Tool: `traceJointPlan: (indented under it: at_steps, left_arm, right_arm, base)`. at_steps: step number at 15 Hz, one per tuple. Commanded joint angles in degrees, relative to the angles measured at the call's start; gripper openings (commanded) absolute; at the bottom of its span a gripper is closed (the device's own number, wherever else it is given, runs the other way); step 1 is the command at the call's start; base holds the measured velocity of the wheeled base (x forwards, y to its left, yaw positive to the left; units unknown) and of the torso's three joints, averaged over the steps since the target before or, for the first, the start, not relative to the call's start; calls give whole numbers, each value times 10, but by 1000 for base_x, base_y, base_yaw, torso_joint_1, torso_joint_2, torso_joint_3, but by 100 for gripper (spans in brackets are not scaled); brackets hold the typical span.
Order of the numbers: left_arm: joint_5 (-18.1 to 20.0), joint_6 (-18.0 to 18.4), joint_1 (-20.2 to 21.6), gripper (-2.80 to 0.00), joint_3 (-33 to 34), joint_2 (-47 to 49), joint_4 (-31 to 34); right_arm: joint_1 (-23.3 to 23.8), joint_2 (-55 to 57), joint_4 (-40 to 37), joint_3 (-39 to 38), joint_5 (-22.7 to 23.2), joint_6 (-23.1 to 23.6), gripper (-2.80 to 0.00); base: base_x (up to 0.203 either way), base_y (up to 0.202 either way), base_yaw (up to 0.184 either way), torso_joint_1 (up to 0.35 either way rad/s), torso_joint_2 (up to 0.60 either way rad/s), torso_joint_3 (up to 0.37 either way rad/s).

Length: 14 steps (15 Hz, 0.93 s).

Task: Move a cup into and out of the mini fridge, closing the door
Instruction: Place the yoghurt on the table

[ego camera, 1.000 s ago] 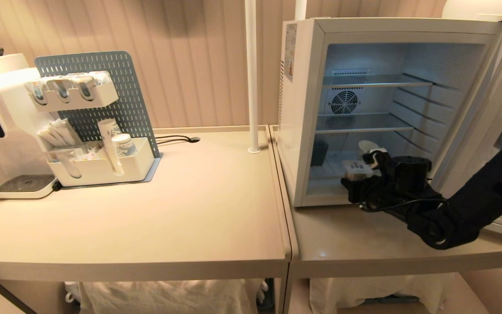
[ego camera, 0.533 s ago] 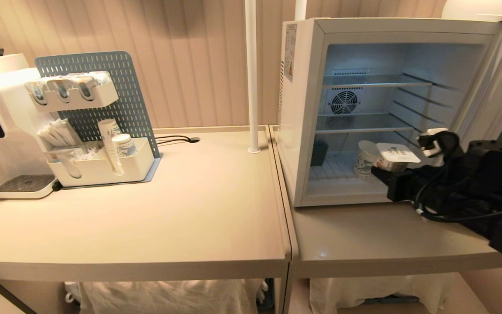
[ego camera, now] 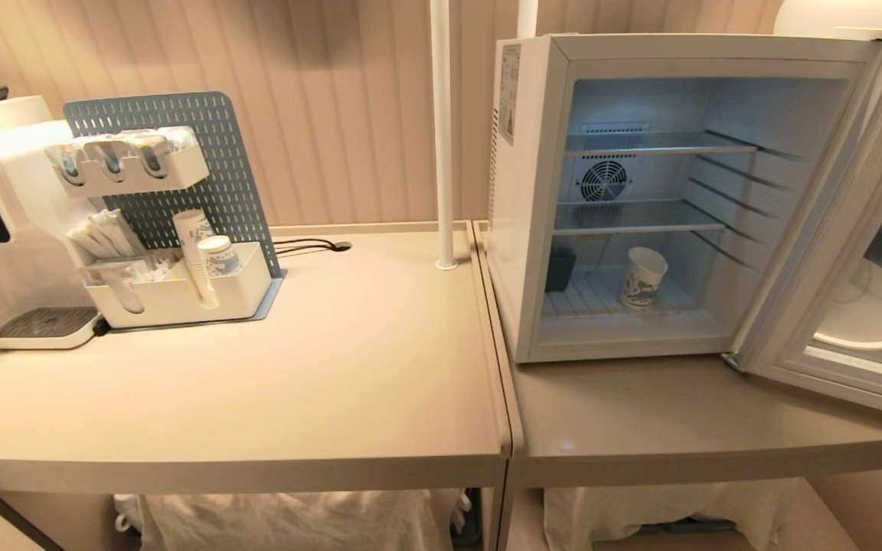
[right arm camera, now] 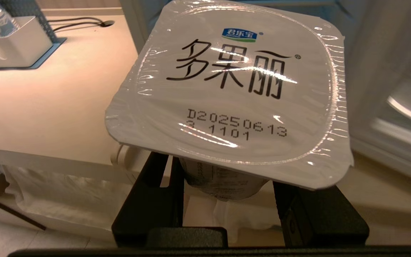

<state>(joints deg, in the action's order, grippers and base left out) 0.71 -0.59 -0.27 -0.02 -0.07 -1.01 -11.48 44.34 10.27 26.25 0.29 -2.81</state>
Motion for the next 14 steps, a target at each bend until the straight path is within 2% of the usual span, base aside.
traceJointPlan:
  at_steps: [1, 2, 4, 5, 7, 10, 12, 13, 14]
  left_arm:
    - [0, 0, 0, -280, 0, 0, 0]
    - [0, 0, -1, -280, -1, 0, 0]
    - [0, 0, 0, -280, 0, 0, 0]
    - [0, 0, 0, -280, 0, 0, 0]
    - [0, -1, -1, -280, 0, 0, 0]
    - [0, -1, 0, -280, 0, 0, 0]
    - [0, -1, 0, -280, 0, 0, 0]
    - [0, -1, 0, -280, 0, 0, 0]
    - [0, -1, 0, -280, 0, 0, 0]
  right_arm:
    - [7, -176, -138, -8, -36, -16, -280]
    - [18, -209, -184, -10, -44, -22, -280]
    - [73, -245, -235, -8, -37, -35, -280]
    - [91, -272, -253, -7, -17, -38, -280]
    - [110, -331, -291, -8, 69, -35, -280]
    - [113, -414, -323, -43, 128, -21, -280]
    - [113, -450, -315, -91, 112, -17, -280]
    - [113, -448, -275, -140, 89, -14, -280]
    - [113, -445, -190, -191, 72, -5, -280]
  base:
    - [0, 0, 0, 0, 0, 0]
    - [0, 0, 0, 0, 0, 0]
    - [0, 0, 0, 0, 0, 0]
    - [0, 0, 0, 0, 0, 0]
    - [0, 0, 0, 0, 0, 0]
    - [0, 0, 0, 0, 0, 0]
    - [0, 0, 0, 0, 0, 0]
    - [0, 0, 0, 0, 0, 0]
    - [0, 0, 0, 0, 0, 0]
